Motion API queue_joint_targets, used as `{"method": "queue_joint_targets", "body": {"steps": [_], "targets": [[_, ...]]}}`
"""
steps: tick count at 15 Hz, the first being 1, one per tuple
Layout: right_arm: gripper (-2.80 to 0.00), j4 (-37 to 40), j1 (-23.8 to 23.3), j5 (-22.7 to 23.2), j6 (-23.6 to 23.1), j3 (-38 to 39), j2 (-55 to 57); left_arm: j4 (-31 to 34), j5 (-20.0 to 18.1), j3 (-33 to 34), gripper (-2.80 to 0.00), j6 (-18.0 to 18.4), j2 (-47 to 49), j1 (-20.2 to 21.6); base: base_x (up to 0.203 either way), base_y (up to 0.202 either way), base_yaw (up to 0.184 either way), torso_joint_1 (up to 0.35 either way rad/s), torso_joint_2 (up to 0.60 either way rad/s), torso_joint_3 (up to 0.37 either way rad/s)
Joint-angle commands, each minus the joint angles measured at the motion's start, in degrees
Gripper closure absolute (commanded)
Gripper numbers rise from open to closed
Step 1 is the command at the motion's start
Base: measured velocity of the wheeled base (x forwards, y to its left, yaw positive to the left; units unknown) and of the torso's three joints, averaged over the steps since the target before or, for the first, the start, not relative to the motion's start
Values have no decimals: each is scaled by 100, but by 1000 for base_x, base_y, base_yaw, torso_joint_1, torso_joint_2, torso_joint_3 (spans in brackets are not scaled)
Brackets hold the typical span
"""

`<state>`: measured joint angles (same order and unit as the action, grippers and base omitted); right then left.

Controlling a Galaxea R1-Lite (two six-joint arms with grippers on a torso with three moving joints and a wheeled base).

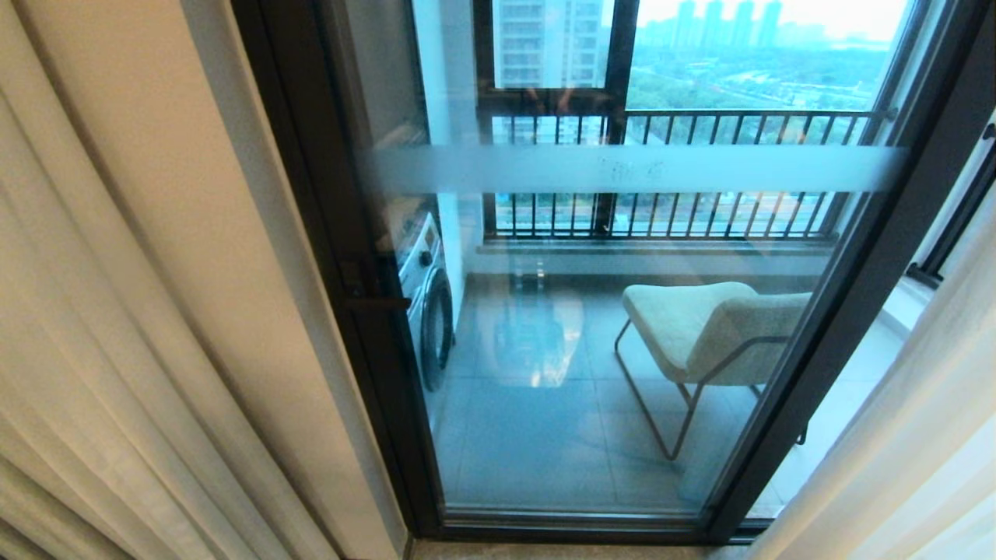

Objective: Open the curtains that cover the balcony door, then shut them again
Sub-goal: Close the inner curtains on both sides

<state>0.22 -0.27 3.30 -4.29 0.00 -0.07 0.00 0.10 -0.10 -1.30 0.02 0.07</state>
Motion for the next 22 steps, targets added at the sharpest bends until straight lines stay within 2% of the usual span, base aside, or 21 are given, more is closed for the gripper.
{"method": "queue_joint_targets", "body": {"steps": [1,16,18,22], "targets": [[0,2,0,4,-2,0,7,0,-1,1,0,-2,-2,1,0,177,-1,1,2,2],[0,4,0,4,-2,0,7,-64,-19,-35,0,85,-2,1,0,12,0,0,0,0],[0,4,0,4,-2,0,7,-442,-49,-215,0,137,-2,1,0,0,0,0,0,0],[0,4,0,4,-2,0,7,-454,-21,-949,0,341,1,1,0,0,0,0,0,0]]}}
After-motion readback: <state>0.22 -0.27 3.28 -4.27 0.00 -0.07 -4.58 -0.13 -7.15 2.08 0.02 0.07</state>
